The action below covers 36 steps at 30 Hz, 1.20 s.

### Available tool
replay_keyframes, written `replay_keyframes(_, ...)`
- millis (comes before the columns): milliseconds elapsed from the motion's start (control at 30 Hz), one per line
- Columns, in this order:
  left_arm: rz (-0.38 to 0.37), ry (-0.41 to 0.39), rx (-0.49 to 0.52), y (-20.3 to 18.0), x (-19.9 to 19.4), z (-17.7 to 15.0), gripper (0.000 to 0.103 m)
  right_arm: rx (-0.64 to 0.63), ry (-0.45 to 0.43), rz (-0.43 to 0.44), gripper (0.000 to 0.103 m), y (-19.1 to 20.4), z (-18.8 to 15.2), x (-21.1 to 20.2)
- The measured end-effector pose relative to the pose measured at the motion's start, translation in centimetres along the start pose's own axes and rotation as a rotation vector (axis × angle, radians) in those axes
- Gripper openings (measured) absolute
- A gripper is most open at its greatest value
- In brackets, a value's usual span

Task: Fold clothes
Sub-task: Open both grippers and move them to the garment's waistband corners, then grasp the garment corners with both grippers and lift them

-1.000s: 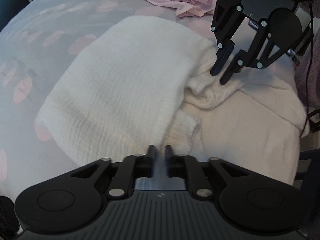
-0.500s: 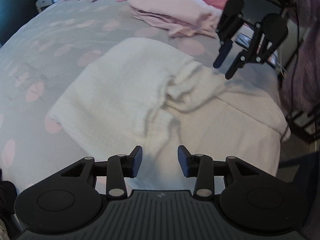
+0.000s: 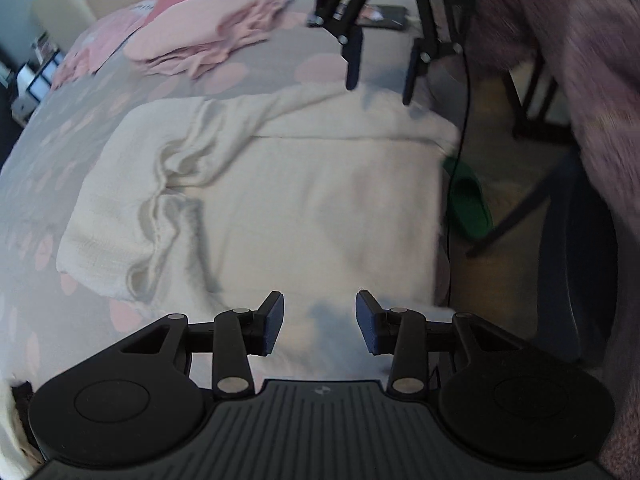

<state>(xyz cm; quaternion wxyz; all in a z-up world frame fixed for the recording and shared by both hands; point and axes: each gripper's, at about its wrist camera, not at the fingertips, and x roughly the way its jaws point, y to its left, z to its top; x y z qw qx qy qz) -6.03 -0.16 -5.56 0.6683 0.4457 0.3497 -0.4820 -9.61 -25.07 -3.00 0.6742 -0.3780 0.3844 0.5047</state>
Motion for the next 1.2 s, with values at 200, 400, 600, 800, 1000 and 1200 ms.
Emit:
replay_keyframes(200, 0.081, 0.048, 0.192, -5.3, 1.1, -1.9, 0.045, -0.111, -0.001, -0.117, 0.060, 4.9, -1.8, 0.3)
replay_keyframes(400, 0.219, 0.064, 0.464, -10.1, 3.4, -3.9, 0.050, -0.291, 0.034, -0.222, 0.062, 8.5, -3.6, 2.3)
replay_keyframes(600, 0.332, 0.057, 0.721, -12.6, 5.6, -5.4, 0.051, -0.557, 0.069, -0.372, 0.062, 11.2, -4.5, 4.8)
replay_keyframes(800, 0.272, 0.048, 0.696, -12.5, 6.0, -4.5, 0.040, -0.544, 0.073, -0.345, 0.044, 10.2, -3.7, 5.1)
replay_keyframes(1000, 0.188, 0.011, 0.379, -9.1, 3.6, -2.1, 0.009, -0.375, 0.006, -0.312, 0.013, 8.2, -2.2, 2.8)
replay_keyframes(1200, 0.124, -0.065, 0.121, -5.3, -0.3, -0.9, 0.007, -0.224, -0.075, -0.325, 0.010, 5.8, -1.3, -0.8)
